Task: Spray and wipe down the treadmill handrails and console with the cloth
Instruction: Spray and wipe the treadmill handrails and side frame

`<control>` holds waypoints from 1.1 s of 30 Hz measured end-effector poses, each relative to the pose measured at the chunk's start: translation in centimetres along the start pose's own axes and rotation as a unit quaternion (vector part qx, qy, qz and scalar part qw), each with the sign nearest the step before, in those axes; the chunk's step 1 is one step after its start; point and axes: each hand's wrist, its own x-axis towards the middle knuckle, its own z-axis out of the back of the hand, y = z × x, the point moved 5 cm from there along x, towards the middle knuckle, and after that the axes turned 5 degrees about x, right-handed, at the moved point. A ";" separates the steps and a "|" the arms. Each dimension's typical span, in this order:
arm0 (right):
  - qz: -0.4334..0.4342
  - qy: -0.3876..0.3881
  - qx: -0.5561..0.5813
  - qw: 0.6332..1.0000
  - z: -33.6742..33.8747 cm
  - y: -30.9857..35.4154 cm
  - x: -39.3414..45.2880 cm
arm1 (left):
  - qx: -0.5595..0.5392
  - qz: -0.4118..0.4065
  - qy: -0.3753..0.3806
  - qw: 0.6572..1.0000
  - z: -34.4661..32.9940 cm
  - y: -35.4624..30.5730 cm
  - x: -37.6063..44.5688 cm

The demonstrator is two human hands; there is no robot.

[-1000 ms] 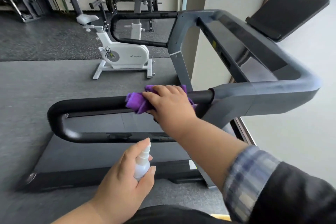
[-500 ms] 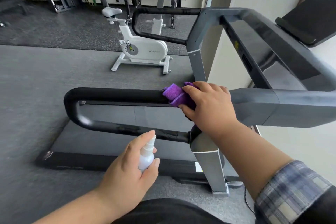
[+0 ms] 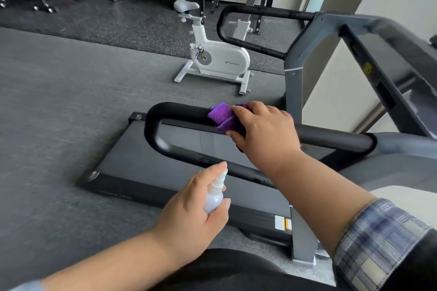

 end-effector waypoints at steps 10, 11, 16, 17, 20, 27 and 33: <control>0.051 0.032 -0.036 0.998 -3.3 10.8 6.0 | -0.003 0.020 -0.024 1.000 7.3 7.5 -0.1; 0.056 0.035 -0.040 0.997 -3.6 11.9 6.6 | -0.002 0.020 -0.028 0.999 8.1 8.3 -0.1; 0.092 0.080 -0.093 0.988 -5.4 17.1 9.3 | -0.011 0.017 -0.027 0.999 10.8 12.0 0.2; 0.103 0.091 -0.113 0.984 -5.7 18.1 9.7 | -0.015 0.014 -0.024 1.000 11.2 12.5 0.3; 0.129 0.144 -0.152 0.969 -7.0 20.8 10.6 | -0.022 -0.009 -0.020 1.000 12.3 13.6 1.0; 0.180 0.227 -0.245 0.925 -9.7 24.7 10.8 | -0.038 -0.059 -0.011 0.997 14.0 15.6 1.6; 0.221 0.267 -0.201 0.916 -11.0 26.2 9.5 | -0.060 -0.073 -0.013 0.995 15.0 17.0 1.6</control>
